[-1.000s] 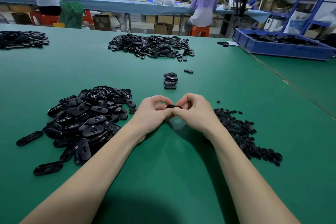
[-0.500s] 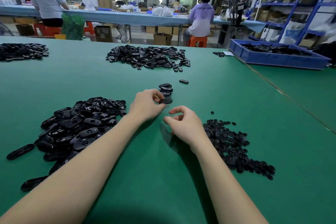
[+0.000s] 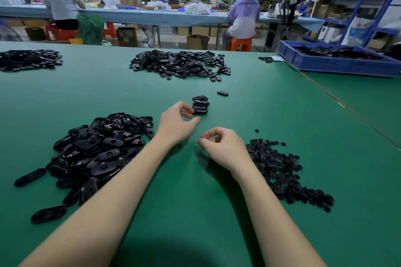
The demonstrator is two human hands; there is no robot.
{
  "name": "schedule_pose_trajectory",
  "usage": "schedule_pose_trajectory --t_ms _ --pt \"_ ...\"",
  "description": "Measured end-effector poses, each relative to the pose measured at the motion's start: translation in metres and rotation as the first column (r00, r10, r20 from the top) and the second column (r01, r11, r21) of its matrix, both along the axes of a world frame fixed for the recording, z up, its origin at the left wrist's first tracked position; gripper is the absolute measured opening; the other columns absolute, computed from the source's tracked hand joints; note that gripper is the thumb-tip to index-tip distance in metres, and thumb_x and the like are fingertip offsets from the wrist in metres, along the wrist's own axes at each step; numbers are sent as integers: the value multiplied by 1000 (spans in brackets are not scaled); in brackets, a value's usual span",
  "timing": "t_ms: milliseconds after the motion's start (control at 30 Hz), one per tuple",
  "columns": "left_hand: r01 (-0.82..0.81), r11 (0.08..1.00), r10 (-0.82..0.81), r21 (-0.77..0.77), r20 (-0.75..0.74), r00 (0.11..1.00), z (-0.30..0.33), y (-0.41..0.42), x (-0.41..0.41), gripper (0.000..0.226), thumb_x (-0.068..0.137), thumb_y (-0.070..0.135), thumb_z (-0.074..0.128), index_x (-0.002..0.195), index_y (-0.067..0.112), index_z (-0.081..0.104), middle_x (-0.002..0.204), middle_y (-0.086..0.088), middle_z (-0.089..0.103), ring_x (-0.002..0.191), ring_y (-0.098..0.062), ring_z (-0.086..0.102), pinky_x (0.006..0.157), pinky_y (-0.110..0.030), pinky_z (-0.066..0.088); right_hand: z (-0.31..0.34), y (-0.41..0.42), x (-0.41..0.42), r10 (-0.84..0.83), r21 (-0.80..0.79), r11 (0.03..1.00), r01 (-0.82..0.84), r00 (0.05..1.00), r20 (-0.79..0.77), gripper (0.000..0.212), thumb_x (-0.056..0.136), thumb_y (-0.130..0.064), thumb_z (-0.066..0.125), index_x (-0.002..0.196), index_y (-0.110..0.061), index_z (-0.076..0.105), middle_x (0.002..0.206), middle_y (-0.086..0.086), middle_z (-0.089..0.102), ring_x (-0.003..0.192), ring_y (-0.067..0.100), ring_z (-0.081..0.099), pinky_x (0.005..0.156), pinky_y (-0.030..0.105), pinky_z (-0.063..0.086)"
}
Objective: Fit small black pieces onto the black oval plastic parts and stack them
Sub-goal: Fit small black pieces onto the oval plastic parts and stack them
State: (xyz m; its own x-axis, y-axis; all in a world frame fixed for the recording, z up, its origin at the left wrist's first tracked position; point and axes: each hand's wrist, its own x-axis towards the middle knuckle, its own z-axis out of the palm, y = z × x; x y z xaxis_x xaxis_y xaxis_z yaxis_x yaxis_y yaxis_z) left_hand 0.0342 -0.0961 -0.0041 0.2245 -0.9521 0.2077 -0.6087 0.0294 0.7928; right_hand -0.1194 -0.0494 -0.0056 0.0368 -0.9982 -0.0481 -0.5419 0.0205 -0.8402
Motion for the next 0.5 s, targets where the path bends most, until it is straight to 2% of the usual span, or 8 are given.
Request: schedule_pose_trajectory --t_ms 67,167,233,300,400,500 --pt "103 994 -102 37 -31 994 -7 23 4 10 83 32 75 90 28 68 83 16 71 64 8 56 68 -20 42 0 0 1 -20 -10 1000 20 1000 15 10 81 -37 69 86 -29 71 75 -13 71 80 12 68 73 30 53" --pt "190 980 -185 63 -75 980 -11 41 4 3 87 27 72 88 24 71 85 9 73 71 -2 62 72 -16 48 1 2 1 -51 -21 998 54 990 131 5 83 -29 72 82 -25 74 77 -8 73 67 11 63 67 27 48" --pt "180 983 -180 21 -22 983 -11 49 3 2 87 24 71 88 22 71 82 8 72 73 -4 63 72 -10 46 5 3 -1 -59 -20 998 65 976 208 5 85 -21 72 81 -22 74 80 -1 75 57 9 58 67 27 48" --pt "206 978 -203 -25 74 976 -13 55 2 3 87 22 70 90 22 69 80 11 69 74 -2 62 70 -5 42 10 6 -3 -72 -22 997 80 967 245 7 87 -18 71 81 -21 74 85 4 77 48 5 55 60 21 47" --pt "253 963 -237 -88 157 959 -19 59 2 8 87 18 68 95 20 66 88 7 68 84 -9 62 77 -18 47 20 10 -3 -72 -38 996 84 965 251 8 89 -15 70 84 -21 74 90 6 77 46 0 52 46 12 40" --pt "269 957 -245 -104 200 949 -23 57 4 14 86 17 65 99 19 64 93 2 66 88 -17 61 83 -34 51 32 14 8 -15 -97 995 31 986 166 7 89 -20 71 84 -23 75 80 -2 76 49 -3 50 53 13 40"
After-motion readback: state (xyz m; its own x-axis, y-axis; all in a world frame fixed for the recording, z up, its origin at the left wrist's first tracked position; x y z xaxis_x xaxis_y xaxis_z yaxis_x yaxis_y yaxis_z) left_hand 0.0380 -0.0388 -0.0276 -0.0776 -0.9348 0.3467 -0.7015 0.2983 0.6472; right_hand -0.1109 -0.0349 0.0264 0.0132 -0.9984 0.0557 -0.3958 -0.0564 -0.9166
